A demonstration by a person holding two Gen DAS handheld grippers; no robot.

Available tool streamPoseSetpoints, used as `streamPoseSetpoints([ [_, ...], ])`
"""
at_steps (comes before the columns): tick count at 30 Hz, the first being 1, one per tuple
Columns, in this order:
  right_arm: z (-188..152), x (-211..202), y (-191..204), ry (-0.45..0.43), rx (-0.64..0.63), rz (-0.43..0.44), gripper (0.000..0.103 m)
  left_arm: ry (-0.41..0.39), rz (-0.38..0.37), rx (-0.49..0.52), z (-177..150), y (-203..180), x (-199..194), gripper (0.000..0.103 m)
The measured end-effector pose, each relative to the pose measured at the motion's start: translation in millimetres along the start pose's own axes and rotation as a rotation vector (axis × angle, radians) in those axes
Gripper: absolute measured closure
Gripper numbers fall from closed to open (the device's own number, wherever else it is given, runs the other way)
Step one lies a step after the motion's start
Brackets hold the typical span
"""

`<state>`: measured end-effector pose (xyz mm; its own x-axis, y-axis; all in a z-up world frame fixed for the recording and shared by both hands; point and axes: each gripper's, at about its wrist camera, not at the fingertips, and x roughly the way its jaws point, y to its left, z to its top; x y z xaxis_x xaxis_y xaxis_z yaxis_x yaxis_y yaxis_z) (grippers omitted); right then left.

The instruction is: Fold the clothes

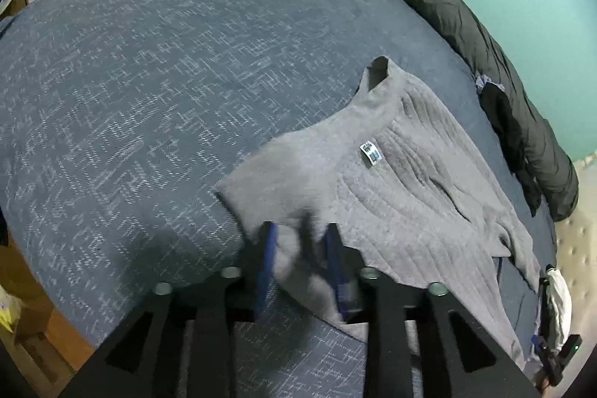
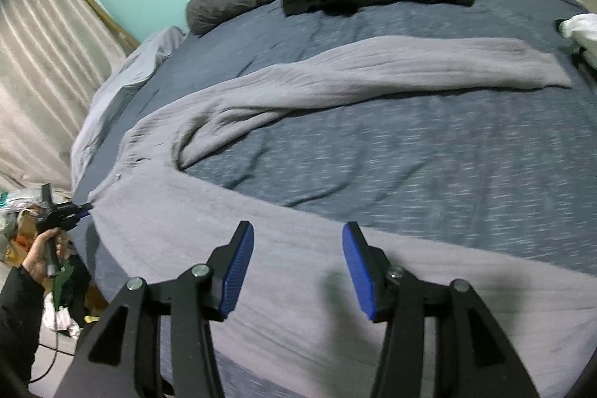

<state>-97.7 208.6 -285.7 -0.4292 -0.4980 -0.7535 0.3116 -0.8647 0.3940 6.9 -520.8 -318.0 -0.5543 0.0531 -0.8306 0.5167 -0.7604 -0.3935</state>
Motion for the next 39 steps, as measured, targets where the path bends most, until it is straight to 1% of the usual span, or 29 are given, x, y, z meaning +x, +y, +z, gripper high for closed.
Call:
streamPoseSetpoints([
  [1, 0.7, -5.8, -7.2, -0.003, 0.002, -0.014, 0.052, 0.000, -0.004, -0.005, 0.2, 1.6, -0.8, 0.059],
  [4, 2.4, -25.2, -31.1, -0.010, 0.013, -0.061, 0.052, 0.014, -0.007, -0.007, -1.0, 4.3, -1.2, 0.055],
  [6, 1.0, -36.7, -47.7, 0.008, 0.018, -0.096, 0.051, 0.020, -0.012, 0.002, -2.2, 3.5, -1.8, 0.055],
  [8, -2.7, -46.4, -62.3, 0.029, 0.022, -0.130, 0.046, 0.028, -0.017, 0.014, -4.2, 1.7, -2.3, 0.055],
  [10, -9.1, -59.3, -80.4, 0.038, 0.038, -0.164, 0.045, 0.038, -0.016, 0.023, -7.2, 0.3, -2.3, 0.055],
  [13, -18.5, -81.4, -109.1, 0.029, 0.093, -0.197, 0.045, 0.049, -0.019, 0.023, -12.7, 0.6, -2.4, 0.055],
  [18, -35.5, -115.0, -148.4, 0.009, 0.168, -0.264, 0.042, 0.055, -0.013, 0.020, -22.7, -0.9, -5.9, 0.055],
  [22, -51.3, -132.1, -178.0, 0.006, 0.220, -0.320, 0.041, 0.057, -0.014, 0.031, -29.8, -7.8, -10.4, 0.054],
  [24, -58.4, -136.0, -192.3, 0.008, 0.257, -0.338, 0.041, 0.059, -0.017, 0.033, -32.1, -10.6, -12.0, 0.054],
  [27, -68.6, -139.2, -213.5, 0.010, 0.295, -0.381, 0.041, 0.060, -0.016, 0.041, -35.8, -15.4, -13.2, 0.050],
  [30, -75.9, -139.3, -230.2, 0.016, 0.324, -0.417, 0.041, 0.065, -0.017, 0.041, -38.6, -18.9, -12.5, 0.050],
  [32, -80.2, -137.6, -241.4, 0.011, 0.343, -0.418, 0.041, 0.065, -0.015, 0.041, -39.4, -21.1, -11.9, 0.050],
  [37, -82.8, -121.6, -249.3, 0.043, 0.313, -0.414, 0.041, 0.066, -0.006, 0.032, -39.7, -23.8, -9.3, 0.049],
  [39, -84.5, -119.1, -248.1, 0.039, 0.297, -0.423, 0.041, 0.067, -0.001, 0.029, -39.5, -24.5, -7.6, 0.048],
])
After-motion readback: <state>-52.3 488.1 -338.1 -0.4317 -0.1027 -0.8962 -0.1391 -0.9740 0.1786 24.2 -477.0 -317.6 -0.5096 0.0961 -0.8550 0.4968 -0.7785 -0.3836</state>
